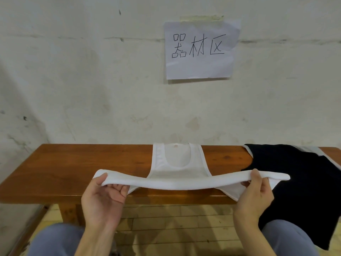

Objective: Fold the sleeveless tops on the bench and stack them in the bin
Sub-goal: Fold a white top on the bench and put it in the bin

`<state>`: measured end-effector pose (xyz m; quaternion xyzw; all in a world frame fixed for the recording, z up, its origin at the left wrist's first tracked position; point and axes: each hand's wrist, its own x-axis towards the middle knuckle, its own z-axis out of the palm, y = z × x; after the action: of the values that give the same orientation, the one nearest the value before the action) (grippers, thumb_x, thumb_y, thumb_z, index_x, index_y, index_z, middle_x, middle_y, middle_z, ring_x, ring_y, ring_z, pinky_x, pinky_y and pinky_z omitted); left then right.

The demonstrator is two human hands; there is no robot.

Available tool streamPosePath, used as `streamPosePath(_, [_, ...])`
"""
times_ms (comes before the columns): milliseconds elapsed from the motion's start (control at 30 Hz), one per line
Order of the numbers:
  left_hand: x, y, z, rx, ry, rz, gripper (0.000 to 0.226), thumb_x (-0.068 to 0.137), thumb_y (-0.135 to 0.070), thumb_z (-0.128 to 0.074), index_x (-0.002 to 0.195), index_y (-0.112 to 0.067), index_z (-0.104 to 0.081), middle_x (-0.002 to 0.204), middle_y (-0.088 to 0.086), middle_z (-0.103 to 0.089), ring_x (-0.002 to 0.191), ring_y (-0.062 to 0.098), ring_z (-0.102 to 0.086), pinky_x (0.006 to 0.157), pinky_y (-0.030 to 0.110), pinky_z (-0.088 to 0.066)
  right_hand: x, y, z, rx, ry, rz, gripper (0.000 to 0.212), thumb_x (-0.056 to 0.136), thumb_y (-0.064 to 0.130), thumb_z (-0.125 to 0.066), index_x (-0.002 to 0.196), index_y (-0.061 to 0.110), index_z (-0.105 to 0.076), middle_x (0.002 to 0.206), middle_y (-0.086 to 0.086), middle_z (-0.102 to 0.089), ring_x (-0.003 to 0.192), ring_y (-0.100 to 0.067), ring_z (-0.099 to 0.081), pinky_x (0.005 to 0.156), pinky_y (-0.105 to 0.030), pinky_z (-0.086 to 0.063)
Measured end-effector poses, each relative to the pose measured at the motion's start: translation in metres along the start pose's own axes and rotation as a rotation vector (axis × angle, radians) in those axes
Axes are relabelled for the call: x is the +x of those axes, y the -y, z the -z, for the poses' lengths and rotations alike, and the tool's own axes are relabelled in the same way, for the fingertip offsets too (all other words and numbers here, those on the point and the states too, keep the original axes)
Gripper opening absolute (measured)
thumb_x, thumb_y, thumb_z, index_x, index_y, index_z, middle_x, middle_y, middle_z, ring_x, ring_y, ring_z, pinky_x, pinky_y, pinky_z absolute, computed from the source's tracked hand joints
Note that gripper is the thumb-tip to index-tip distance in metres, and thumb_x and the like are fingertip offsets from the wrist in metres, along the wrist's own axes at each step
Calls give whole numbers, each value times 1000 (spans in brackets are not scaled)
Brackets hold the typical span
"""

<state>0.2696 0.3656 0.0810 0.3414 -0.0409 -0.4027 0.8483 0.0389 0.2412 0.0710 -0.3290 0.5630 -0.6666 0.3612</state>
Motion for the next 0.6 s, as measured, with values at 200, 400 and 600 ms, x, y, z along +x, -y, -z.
streamPosePath(200, [28, 10, -8, 3, -36, 35, 14, 94, -21, -48, 86, -15, -58, 77, 2, -65, 75, 16, -69, 69, 29, -59, 15, -13, -22, -60, 34, 18, 26, 98, 37, -46, 81, 18, -54, 76, 0, -55, 73, -12, -54, 67, -22, -43])
streamPosePath(400, [24, 10, -11, 26, -19, -13, 15, 88, -14, -47, 81, -17, -60, 74, 2, -59, 73, 16, -63, 57, 22, -55, 17, -11, -26, -16, 33, 25, 25, 98, 36, -47, 74, 27, -52, 72, 5, -53, 73, -11, -55, 73, -26, -47])
streamPosePath(600, [0, 6, -13, 149, -35, -172, 17, 85, -11, -43, 78, -17, -57, 73, -3, -56, 68, 13, -59, 50, 18, -47, -4, 6, -11, 47, -35, 86, 24, 100, 29, -42, 77, 27, -49, 71, 9, -50, 57, 11, -52, 53, -1, -40])
